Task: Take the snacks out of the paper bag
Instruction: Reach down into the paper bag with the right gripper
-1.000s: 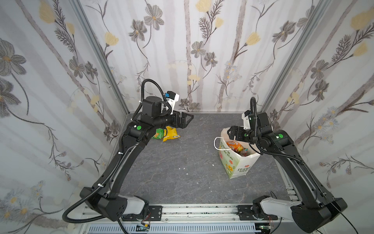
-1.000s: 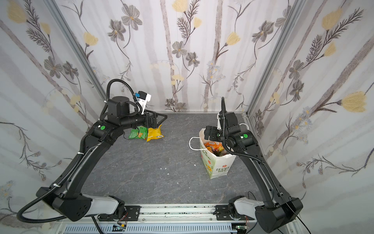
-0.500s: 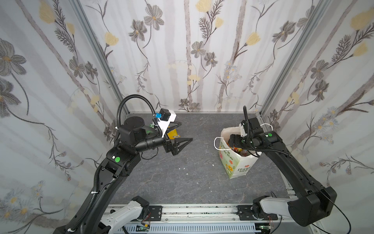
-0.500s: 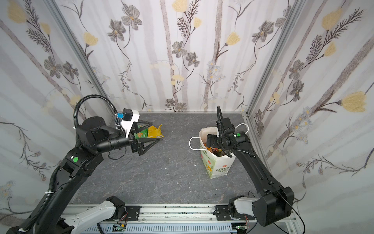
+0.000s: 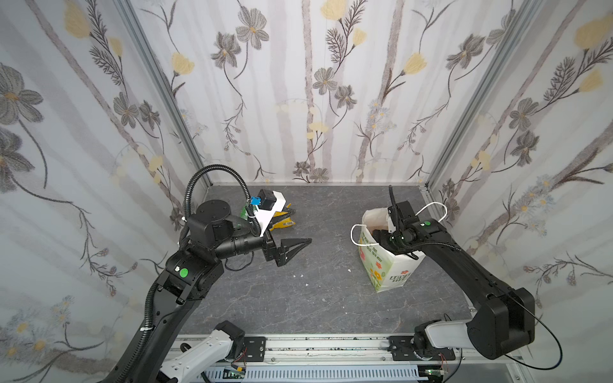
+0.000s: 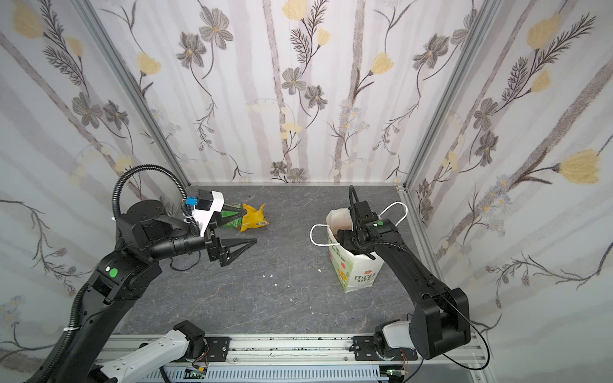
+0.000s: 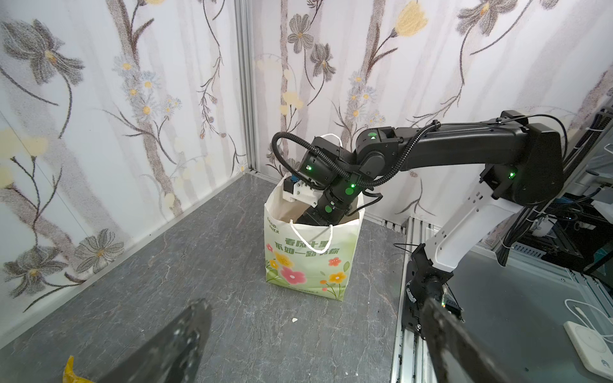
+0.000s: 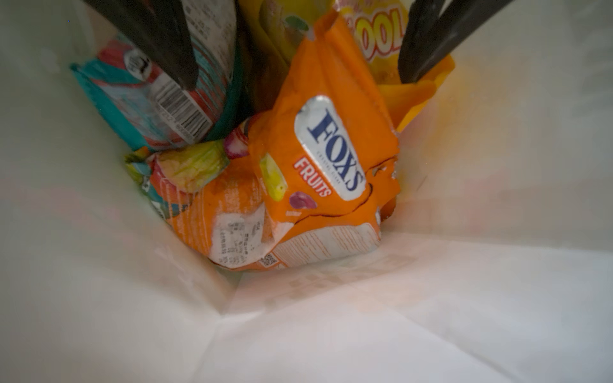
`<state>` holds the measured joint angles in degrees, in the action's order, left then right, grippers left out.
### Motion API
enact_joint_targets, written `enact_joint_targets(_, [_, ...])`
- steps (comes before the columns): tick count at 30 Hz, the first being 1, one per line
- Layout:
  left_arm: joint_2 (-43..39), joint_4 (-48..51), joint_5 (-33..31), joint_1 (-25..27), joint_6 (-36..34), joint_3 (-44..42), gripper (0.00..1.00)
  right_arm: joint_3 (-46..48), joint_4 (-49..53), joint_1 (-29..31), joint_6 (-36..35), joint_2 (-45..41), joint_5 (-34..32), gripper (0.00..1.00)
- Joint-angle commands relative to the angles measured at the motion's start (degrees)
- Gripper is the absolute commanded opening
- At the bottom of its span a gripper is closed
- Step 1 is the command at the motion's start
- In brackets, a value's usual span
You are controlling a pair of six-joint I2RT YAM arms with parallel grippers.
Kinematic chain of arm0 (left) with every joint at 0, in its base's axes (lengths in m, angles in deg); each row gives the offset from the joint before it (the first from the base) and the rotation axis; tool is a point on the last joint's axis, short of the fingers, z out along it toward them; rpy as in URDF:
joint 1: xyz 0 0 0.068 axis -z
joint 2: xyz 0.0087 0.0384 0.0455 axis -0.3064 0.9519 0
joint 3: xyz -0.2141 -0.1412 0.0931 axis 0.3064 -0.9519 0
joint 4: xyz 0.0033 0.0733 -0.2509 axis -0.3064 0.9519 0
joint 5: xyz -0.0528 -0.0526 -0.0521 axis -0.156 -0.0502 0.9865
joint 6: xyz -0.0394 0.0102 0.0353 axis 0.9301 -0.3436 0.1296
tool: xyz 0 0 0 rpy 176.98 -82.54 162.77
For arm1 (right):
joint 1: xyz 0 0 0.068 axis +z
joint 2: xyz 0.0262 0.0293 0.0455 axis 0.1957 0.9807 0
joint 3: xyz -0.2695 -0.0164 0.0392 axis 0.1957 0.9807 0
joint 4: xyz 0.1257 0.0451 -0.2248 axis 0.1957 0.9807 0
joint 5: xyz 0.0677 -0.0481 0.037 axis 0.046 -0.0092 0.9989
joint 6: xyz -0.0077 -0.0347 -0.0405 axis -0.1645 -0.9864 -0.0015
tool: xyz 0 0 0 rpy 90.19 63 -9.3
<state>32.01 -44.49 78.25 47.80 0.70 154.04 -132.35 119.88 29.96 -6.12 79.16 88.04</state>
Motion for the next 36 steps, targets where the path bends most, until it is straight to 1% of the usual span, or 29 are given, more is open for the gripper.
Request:
enact_joint_targets(1, [0.16,-0.45,-0.34,0.01,-1.29,0.03,1.0,1.84,-5.13,0.12,1.39,1.02,1.14,0.94])
enact_joint_targets(5, [0.63,0.09,-1.39,-0.03,-1.66,0.07,1.0,4.87,-8.65,0.13,2.35,1.96,2.1,0.93])
enact_joint_targets(7, [0.85,0.35,-1.9,0.02,-1.68,0.03,1.0,5.86,-9.87,0.15,2.53,2.57,2.98,0.9])
enact_joint_targets(11, [1.0,0.55,-2.62,0.02,-1.66,-0.12,1.0,6.64,-10.69,0.22,2.18,3.4,4.03,0.6])
enact_joint_targets(14, [1.16,0.75,-2.81,0.01,-1.68,-0.12,1.0,6.47,-10.74,0.15,2.09,3.18,3.62,0.41])
enact_joint_targets(21, [1.2,0.91,-3.32,-0.02,-1.7,-0.18,1.0,5.52,-10.32,0.12,2.18,1.6,3.63,0.11])
enact_joint_targets(24, [1.27,0.97,-3.59,0.02,-1.7,-0.19,1.0,5.02,-9.96,0.13,2.17,1.09,4.09,0.01])
enact_joint_targets(25, [1.21,1.0,-3.6,-0.03,-1.63,-0.2,1.0,4.89,-9.94,0.07,2.18,0.86,4.18,0.0])
enact_joint_targets(36, [1.26,0.81,-4.48,0.06,-1.56,-0.49,1.0,2.43,-9.23,0.16,2.7,-2.41,5.38,0.0])
